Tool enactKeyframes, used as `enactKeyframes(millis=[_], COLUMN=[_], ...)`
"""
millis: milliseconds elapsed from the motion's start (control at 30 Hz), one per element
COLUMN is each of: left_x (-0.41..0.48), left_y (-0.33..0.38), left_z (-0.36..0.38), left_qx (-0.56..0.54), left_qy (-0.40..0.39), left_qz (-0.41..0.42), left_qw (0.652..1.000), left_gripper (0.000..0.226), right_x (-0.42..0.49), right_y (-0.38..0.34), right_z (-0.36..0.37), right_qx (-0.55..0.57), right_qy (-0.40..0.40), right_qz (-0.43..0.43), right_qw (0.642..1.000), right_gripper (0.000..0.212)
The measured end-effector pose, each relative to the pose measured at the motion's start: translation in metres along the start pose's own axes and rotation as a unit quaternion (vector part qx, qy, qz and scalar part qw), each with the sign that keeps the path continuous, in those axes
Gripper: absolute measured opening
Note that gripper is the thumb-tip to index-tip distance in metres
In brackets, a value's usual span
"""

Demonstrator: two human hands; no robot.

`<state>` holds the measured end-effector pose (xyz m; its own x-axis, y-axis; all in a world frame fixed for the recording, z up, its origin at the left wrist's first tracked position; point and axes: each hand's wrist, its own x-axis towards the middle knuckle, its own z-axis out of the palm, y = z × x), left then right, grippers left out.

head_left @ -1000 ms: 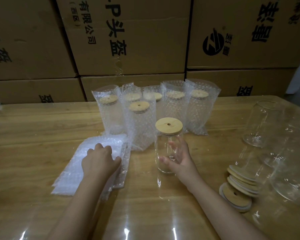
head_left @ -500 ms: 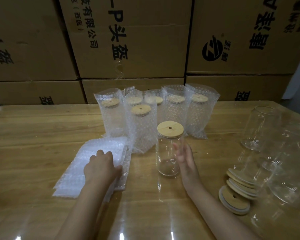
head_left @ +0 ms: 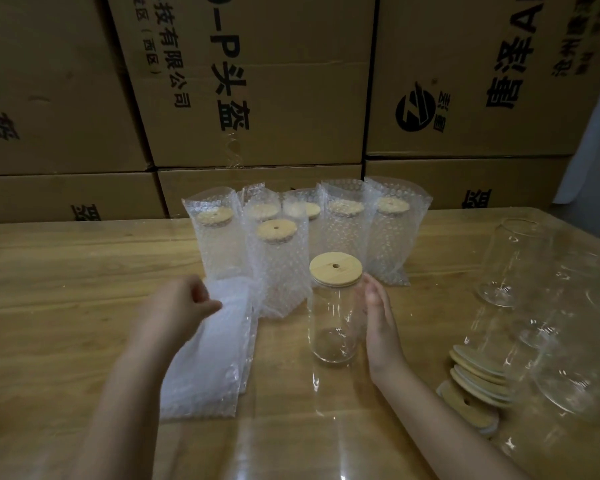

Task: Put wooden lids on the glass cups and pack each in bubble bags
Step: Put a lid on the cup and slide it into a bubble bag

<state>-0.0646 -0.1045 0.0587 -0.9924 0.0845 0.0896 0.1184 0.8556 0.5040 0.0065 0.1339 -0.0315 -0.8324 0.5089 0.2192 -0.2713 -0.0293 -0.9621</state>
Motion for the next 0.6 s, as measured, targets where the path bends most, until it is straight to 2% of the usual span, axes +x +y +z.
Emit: enactKeyframes(millis=[67, 133, 167, 233, 300, 367, 500, 600], left_x=[-0.012, -0.026, -0.031, -0.037, -0.043, -0.046, -0.036, -0.025], left_y=[0.011, 0.024, 0.029, 0.037, 0.044, 0.049, 0.053, 0.052], left_z=[-0.020, -0.038, -0.044, -0.054, -0.059, -0.058, -0.045, -0.038], left_qx=[0.148, 0.171, 0.151, 0.101, 0.034, -0.023, -0.048, -0.061], left_qy=[0.137, 0.234, 0.251, 0.239, 0.207, 0.209, 0.280, 0.282], left_qz=[0.030, 0.093, 0.137, 0.228, 0.323, 0.374, 0.347, 0.309], left_qw=[0.979, 0.953, 0.946, 0.938, 0.923, 0.903, 0.894, 0.906], left_gripper=[0.021, 0.014, 0.006, 0.019, 0.026, 0.019, 0.024, 0.019], right_x=[0.006, 0.010, 0.012, 0.015, 0.018, 0.019, 0.017, 0.016], right_y=[-0.013, -0.032, -0.041, -0.060, -0.073, -0.082, -0.101, -0.114], right_z=[0.001, 0.004, 0.005, 0.008, 0.010, 0.011, 0.006, -0.003], right_qx=[0.001, 0.005, 0.004, -0.017, -0.050, -0.087, -0.146, -0.166], right_qy=[0.024, 0.038, 0.035, 0.005, -0.050, -0.118, -0.253, -0.298], right_qz=[-0.024, -0.054, -0.073, -0.111, -0.139, -0.143, -0.124, -0.115], right_qw=[0.999, 0.998, 0.997, 0.994, 0.988, 0.979, 0.948, 0.933], right_gripper=[0.051, 0.056, 0.055, 0.044, 0.034, 0.034, 0.050, 0.059])
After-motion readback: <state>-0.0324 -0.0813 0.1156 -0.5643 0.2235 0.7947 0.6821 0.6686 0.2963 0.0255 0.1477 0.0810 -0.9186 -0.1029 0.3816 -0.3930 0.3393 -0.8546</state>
